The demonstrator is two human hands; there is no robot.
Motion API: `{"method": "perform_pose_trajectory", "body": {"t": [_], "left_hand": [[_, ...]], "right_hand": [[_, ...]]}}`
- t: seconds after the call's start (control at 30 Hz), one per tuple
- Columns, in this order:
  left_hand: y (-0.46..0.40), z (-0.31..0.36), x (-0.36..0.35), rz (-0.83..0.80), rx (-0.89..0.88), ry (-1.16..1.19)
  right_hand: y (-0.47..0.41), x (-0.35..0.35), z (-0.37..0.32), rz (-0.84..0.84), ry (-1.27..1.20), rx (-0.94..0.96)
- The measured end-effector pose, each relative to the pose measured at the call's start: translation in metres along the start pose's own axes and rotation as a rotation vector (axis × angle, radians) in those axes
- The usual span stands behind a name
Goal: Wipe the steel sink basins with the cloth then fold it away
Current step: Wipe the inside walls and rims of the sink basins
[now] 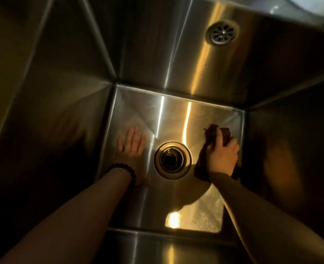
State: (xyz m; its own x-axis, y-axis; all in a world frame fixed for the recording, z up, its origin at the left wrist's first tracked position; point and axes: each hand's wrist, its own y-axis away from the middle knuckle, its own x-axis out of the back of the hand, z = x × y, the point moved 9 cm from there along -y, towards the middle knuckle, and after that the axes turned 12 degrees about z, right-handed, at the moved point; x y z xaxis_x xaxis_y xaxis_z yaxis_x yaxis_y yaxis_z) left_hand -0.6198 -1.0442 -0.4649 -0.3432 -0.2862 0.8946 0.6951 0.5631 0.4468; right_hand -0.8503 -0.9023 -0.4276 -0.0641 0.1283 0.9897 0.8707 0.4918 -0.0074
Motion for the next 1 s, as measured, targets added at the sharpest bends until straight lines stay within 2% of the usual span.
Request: {"method": "perform_pose_trajectory", "body": {"t": [0.1,0.13,0.17,0.23,0.27,0.33,0.4,0.47,0.57,0.67,0.77,0.83,0.9,1.0], "left_hand": [[0.001,0.001,0.002,-0.022,-0.009,0.009],[0.001,0.001,0.002,-0.031,-0.006,0.013],[0.001,0.001,0.004,-0.039,-0.003,0.013],[0.002,0.002,0.008,-0.047,0.006,0.017],[0.001,0.002,0.010,-0.043,0.010,0.026],[-0.004,0.000,0.019,-0.011,0.016,0.063],[-0.009,-0.004,0.034,0.057,0.026,0.103],[-0.014,-0.009,0.056,0.177,0.063,0.168],[-0.019,-0.020,0.114,0.449,0.184,0.309],[-0.010,-0.031,0.191,0.846,0.255,0.335],[-0.002,-0.036,0.242,1.118,0.264,0.372],[-0.015,-0.027,0.249,1.077,0.201,0.322],[-0.034,-0.012,0.235,0.911,0.121,0.242],[-0.050,-0.015,0.211,0.753,0.138,0.257]], "right_hand": [[0.037,-0.006,-0.052,-0.051,-0.112,0.551],[0.042,-0.010,-0.056,-0.085,-0.122,0.627],[0.037,-0.013,-0.050,-0.102,-0.133,0.562],[0.021,-0.012,-0.031,-0.092,-0.199,0.219],[0.018,-0.009,-0.030,-0.093,-0.249,0.125],[0.012,0.007,-0.055,-0.084,-0.322,0.210],[0.005,0.043,-0.095,0.019,-0.348,0.447],[-0.002,0.091,-0.134,0.240,-0.327,0.682],[-0.013,0.162,-0.184,0.605,-0.304,0.899],[-0.027,0.201,-0.213,0.872,-0.244,0.971],[-0.040,0.198,-0.235,0.965,-0.175,0.978],[-0.042,0.174,-0.246,0.948,-0.111,1.073],[-0.040,0.135,-0.251,0.826,-0.011,1.213],[-0.038,0.111,-0.251,0.703,0.111,1.298]]}}
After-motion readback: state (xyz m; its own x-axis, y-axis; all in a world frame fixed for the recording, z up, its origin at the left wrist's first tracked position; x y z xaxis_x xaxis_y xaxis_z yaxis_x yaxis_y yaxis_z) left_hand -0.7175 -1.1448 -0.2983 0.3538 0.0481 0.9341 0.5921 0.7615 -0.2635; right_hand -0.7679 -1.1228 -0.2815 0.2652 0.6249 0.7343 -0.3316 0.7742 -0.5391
